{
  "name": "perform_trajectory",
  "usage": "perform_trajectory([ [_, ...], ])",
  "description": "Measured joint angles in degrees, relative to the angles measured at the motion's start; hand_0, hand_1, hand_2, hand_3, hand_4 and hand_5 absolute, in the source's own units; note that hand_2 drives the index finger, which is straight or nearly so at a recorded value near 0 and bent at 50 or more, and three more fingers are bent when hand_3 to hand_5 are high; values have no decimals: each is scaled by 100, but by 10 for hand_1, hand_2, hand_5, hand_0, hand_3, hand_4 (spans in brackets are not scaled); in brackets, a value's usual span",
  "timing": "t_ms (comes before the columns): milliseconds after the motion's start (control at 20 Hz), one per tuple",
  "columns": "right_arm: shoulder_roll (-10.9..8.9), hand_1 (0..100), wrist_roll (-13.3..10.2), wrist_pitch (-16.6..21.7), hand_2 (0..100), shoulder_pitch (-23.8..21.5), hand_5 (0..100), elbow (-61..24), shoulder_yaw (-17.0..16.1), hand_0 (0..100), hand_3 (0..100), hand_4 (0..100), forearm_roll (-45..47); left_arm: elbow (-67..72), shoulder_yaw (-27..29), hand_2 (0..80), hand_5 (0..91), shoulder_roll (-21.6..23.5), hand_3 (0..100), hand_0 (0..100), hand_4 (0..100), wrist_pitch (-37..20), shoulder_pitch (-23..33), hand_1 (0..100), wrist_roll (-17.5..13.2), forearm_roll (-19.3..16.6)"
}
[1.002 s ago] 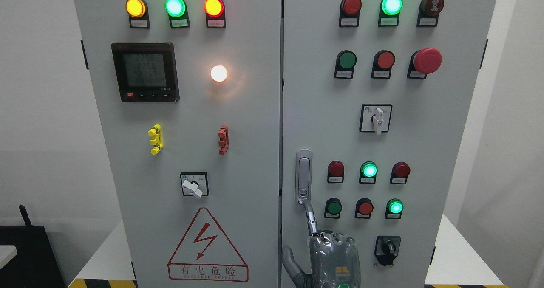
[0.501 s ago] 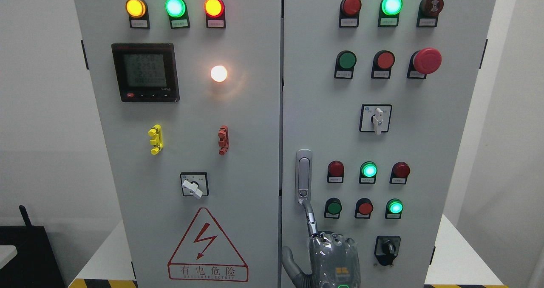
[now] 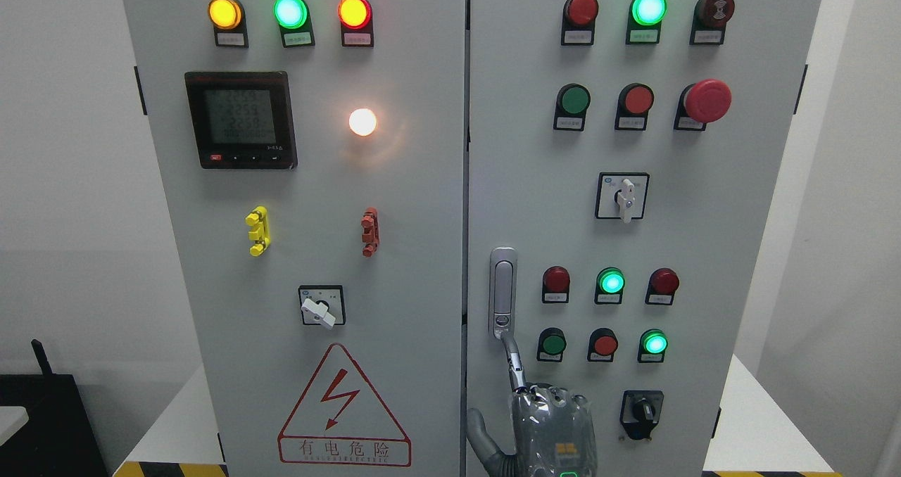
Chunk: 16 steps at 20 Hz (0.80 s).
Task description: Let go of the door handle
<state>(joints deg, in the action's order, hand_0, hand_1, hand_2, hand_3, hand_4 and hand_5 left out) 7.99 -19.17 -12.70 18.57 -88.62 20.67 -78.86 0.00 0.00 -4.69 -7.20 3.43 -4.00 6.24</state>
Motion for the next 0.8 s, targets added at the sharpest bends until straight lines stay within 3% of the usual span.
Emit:
perform_trajectory([
  [802, 0, 400, 56, 0, 65, -4, 996, 8, 1, 341, 1000, 1000, -7, 0, 0, 0, 0, 0, 0, 120, 0, 0, 0, 389, 2, 0],
])
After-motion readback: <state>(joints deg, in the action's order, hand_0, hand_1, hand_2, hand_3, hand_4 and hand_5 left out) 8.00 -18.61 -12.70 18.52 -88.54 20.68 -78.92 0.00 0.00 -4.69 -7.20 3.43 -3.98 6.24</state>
